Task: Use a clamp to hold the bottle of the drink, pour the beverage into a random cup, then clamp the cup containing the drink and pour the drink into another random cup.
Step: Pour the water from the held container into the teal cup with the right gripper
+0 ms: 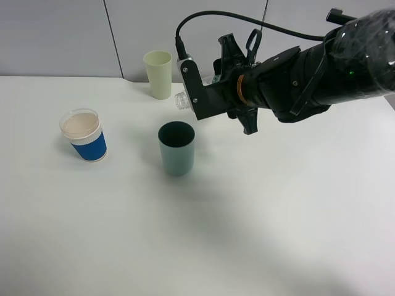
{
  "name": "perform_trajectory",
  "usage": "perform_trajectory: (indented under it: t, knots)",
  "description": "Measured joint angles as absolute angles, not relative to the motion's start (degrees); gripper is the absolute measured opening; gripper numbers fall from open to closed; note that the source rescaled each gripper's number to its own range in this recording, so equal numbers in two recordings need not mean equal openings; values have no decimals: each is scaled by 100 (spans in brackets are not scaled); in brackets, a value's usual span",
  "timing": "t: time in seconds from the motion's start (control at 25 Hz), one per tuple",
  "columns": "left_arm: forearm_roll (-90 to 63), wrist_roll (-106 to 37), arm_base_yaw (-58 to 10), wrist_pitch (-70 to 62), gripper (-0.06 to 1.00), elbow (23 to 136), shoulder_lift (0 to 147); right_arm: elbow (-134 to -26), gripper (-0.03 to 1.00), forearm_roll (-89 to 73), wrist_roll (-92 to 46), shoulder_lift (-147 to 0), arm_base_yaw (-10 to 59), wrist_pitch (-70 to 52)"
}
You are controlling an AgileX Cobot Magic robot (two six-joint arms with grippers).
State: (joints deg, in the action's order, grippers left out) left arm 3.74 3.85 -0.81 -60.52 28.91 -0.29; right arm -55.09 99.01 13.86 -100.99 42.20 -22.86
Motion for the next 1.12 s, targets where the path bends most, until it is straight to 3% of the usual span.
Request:
perform_trajectory:
  t: [1.12]
  knots:
    - [374, 385, -81, -6052, 100, 2891, -29, -5509, 0, 9901, 425, -10099, 4220, -2286]
